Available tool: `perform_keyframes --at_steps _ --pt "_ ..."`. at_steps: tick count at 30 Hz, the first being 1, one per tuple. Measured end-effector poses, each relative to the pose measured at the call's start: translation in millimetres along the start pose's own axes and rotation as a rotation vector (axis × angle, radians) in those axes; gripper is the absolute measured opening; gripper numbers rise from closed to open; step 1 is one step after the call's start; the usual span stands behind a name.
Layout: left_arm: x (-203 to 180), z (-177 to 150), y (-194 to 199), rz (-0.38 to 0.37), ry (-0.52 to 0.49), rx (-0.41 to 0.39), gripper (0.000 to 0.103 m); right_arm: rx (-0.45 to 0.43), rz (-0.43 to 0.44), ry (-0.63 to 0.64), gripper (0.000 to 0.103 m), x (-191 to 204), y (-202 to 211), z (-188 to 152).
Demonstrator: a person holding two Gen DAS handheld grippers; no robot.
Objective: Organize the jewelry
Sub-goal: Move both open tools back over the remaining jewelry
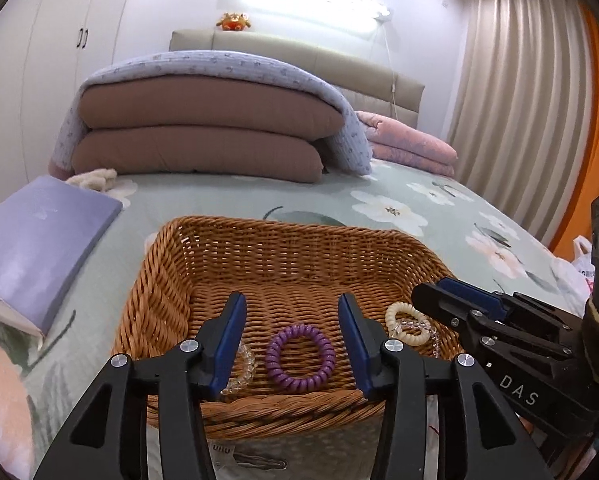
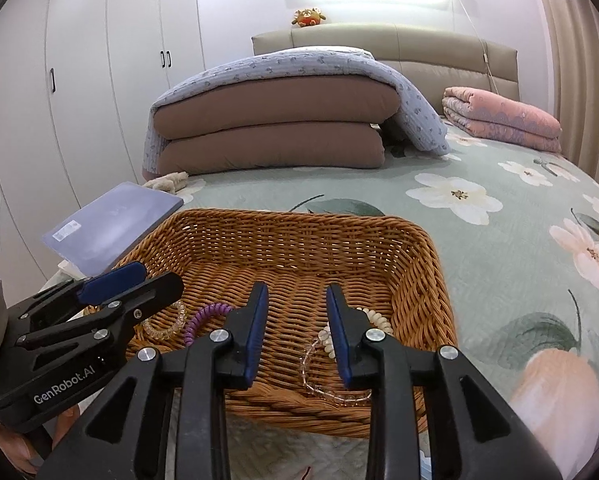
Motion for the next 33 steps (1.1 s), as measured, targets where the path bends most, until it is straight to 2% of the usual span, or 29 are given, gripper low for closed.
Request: perform_keyframes --at_steps 5,7,8,9,10,12,15,18,24,27,29,31,33 --pt "1.9 -0.3 6.4 0.006 0.011 -0.014 0.049 -0.048 -0.026 0.030 0.033 5.9 14.3 2.2" --pt "3.6 -0.5 16.5 0.010 0.013 -0.040 0.050 -0.080 -0.049 0.055 0.039 11.7 26.8 2.8" --pt "4.1 0.1 23.6 0.015 0.012 -0.059 0.052 -0.097 -0.056 0.067 0.046 15.3 34.1 3.2" --pt "4.3 0.7 31.0 0.018 0.011 -0.077 0.059 -0.113 -0.060 0.076 0.053 18.0 41.2 3.5" --pt "4.1 1.6 42.6 0.017 0.012 -0.103 0.066 -0.140 -0.070 0.090 0.055 22.4 56.3 3.0" --pt "4.5 2.4 61.4 0.015 0.014 -0.135 0.070 -0.178 -0.073 0.093 0.060 25.3 81.8 -0.4" --pt "10.3 -5.9 97.4 0.009 0.010 -0.167 0.071 -0.214 -0.043 0.056 0.068 22.5 122.7 -16.0" --pt "19.0 -24.0 128.5 0.008 0.015 -0.173 0.071 -0.219 -0.039 0.042 0.068 19.7 153.9 -39.5" --pt "39.8 -79.9 182.9 0.026 0.089 -0.145 0.071 -0.214 -0.116 0.027 0.068 11.1 193.2 -89.4" --pt "42.0 -111.8 204.0 0.035 0.103 -0.133 0.071 -0.174 -0.133 -0.007 0.066 1.0 197.0 -112.1" --pt "38.3 -133.6 211.3 0.042 0.083 -0.107 0.071 -0.128 -0.118 -0.048 0.057 -7.4 195.2 -127.0" --pt "32.0 -153.1 212.7 0.027 0.053 -0.063 0.071 -0.093 -0.101 -0.091 0.053 -15.0 194.3 -138.2" --pt "27.9 -167.0 209.2 0.006 0.035 -0.012 0.071 -0.041 -0.121 -0.133 0.053 -25.3 190.4 -150.3"
Point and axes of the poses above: each gripper's, at about its wrist camera, not at the fingertips, and y roughly against the way its jaws point, x to its left, z to its top, the point moved 6 cm from there along -y, roughly the way its jaws point, and after that the axes turned 9 degrees about z, right-handed, at the moved point
